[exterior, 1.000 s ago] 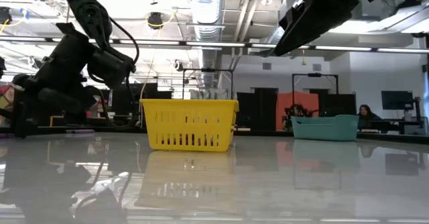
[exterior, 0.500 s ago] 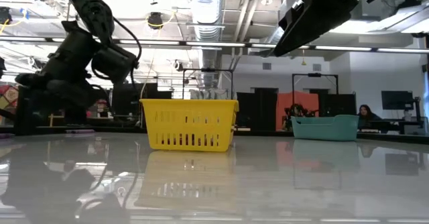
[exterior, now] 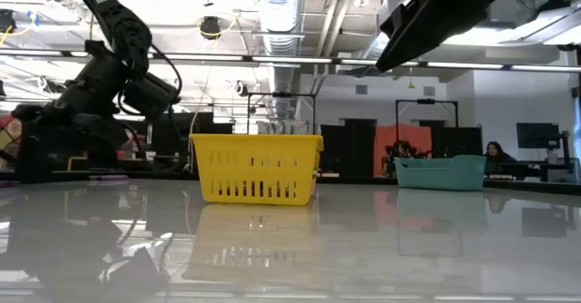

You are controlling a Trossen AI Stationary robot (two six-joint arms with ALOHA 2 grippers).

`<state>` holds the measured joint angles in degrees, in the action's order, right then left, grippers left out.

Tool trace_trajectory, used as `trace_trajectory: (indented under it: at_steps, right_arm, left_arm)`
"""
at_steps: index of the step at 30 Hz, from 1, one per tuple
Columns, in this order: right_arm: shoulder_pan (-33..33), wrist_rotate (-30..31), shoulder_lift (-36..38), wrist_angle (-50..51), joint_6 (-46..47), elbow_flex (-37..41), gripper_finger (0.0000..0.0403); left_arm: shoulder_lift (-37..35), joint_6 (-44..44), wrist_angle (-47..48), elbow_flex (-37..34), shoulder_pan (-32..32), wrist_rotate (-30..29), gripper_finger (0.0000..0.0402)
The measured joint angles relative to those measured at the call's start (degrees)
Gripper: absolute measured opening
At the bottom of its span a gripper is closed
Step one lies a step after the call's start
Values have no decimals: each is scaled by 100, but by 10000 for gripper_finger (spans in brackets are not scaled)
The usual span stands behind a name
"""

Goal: Sort crayons
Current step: Put the violet crayon into the yellow basket

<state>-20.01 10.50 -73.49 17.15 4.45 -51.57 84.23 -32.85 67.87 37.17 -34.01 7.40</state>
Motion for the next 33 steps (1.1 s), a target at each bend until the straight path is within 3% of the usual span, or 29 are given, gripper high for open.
trace_trajectory:
  at_steps: [14, 16, 19, 21, 24, 29, 33]
  right_arm:
    - [-105, 7, 2, 49, -1, 1, 138]
    - [-107, 7, 2, 68, -1, 0, 138]
    - [-122, 7, 2, 84, -68, -1, 138]
    - [-123, 7, 2, 70, -143, -1, 138]
    - [-114, 15, 2, 57, -181, -1, 138]
    - [-61, 16, 2, 59, -188, 0, 138]
    - [-67, 15, 2, 57, -151, 1, 138]
  left_arm:
    - [26, 185, -356, -290, -823, 303, 167]
    - [26, 305, -470, -312, -820, 925, 167]
    - [-2, 435, -1218, -312, -482, 2543, 167]
    - [-46, 478, -1705, -124, -164, 2918, 167]
    - [-81, 453, -1802, 254, 161, 2540, 167]
    - [-81, 423, -1003, 706, 677, 2058, 167]
    - [-81, 1097, -254, 830, 1579, 1753, 167]
